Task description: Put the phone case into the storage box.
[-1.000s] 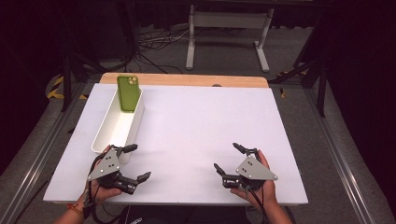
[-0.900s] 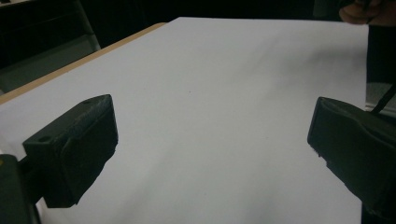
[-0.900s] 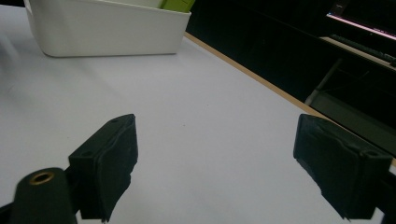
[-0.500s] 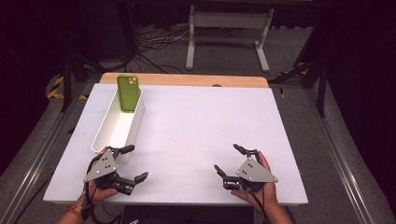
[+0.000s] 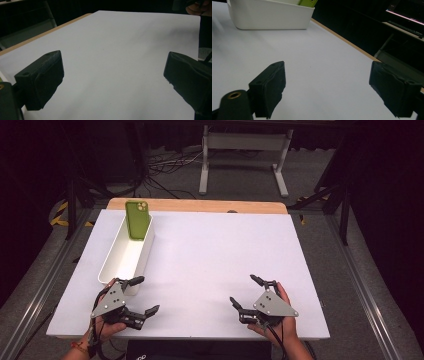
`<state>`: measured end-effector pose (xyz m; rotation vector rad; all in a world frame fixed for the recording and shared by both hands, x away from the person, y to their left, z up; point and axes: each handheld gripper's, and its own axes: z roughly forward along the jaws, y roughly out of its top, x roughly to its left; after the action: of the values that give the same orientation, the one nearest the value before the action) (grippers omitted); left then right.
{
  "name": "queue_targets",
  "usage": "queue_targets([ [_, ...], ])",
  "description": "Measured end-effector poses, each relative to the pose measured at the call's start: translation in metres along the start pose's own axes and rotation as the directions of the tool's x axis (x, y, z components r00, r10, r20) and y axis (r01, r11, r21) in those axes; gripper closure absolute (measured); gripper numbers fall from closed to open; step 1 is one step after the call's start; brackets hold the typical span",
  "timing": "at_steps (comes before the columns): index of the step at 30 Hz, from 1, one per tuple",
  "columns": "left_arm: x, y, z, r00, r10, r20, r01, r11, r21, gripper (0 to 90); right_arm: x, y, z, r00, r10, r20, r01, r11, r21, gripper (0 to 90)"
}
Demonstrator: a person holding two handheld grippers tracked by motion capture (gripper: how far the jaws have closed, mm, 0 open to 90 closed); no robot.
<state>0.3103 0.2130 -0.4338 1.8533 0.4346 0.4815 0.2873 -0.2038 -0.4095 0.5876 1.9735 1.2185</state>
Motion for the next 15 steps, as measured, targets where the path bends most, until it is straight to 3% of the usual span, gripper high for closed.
queue_targets([
  [7,-0.0005,0.0,0.0019,1.0,0.006,0.0,-0.006,1.0,0.003,4.1,-0.0007,-0.0014,0.0001,0.9999,-0.016,0.005,0.016,1.0,0.007,15.0],
  [12,0.0002,0.0,0.003,0.9999,0.015,-0.005,-0.015,0.9998,0.012,4.2,-0.0076,-0.0016,0.0002,0.9998,0.015,0.013,-0.015,1.0,-0.01,15.0],
  [15,-0.0007,-0.0004,0.0054,0.9997,0.021,-0.016,-0.021,0.9996,0.018,4.6,-0.0063,-0.0023,-0.0001,0.9989,-0.019,0.043,0.019,1.0,0.004,15.8],
])
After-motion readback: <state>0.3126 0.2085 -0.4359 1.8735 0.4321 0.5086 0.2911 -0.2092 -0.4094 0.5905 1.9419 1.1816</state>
